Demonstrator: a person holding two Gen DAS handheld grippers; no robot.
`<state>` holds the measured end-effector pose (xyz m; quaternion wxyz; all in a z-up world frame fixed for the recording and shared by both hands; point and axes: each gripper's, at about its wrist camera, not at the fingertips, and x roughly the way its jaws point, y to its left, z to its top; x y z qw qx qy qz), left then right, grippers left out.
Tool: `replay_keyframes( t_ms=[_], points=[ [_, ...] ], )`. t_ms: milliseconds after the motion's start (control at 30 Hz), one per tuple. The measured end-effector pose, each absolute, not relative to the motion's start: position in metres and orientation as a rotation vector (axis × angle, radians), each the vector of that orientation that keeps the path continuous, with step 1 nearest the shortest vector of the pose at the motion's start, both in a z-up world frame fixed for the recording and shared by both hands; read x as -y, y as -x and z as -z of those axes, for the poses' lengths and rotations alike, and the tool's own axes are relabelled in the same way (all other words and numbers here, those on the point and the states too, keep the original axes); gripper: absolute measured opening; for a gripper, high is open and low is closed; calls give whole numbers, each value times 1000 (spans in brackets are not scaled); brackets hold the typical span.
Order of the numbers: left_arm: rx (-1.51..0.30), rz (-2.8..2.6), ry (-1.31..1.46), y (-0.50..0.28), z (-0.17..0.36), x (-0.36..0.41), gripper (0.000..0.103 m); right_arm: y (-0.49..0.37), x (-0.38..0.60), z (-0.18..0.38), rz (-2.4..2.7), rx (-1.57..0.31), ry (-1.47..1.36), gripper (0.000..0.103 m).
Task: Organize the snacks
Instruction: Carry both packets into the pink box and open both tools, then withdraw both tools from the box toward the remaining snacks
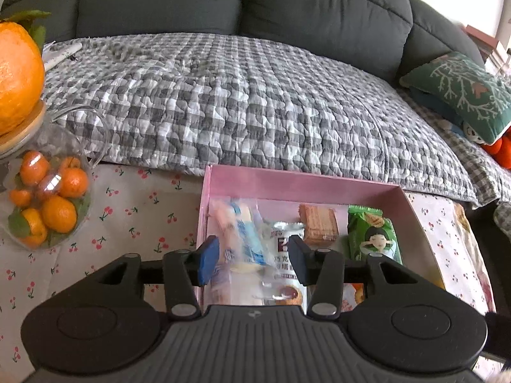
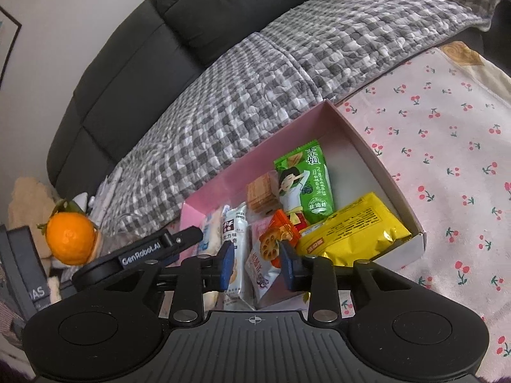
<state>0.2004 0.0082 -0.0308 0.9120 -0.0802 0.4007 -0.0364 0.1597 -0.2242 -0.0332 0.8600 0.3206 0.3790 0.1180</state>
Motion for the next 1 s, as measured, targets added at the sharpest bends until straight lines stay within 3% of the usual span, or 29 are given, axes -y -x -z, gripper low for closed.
replay_keyframes(
  t_ms=[67,200,400,667,1000],
  points=[
    [-834,72,169,-198,30,-9,49,-159,226,32,-243,-799,-674,34],
    [-839,69,179,-189,28,-12,55,-155,226,27,-245,-789,-673,52],
    [-862,67,178,-171,25,-14,63,-146,221,15,-238,-795,-620,65],
    [-901,62,160,-143,22,-14,81,-129,214,4,-210,-850,-486,76],
    [-961,35,132,-111,20,-11,94,-105,218,-2,-173,-894,-395,84]
  ],
)
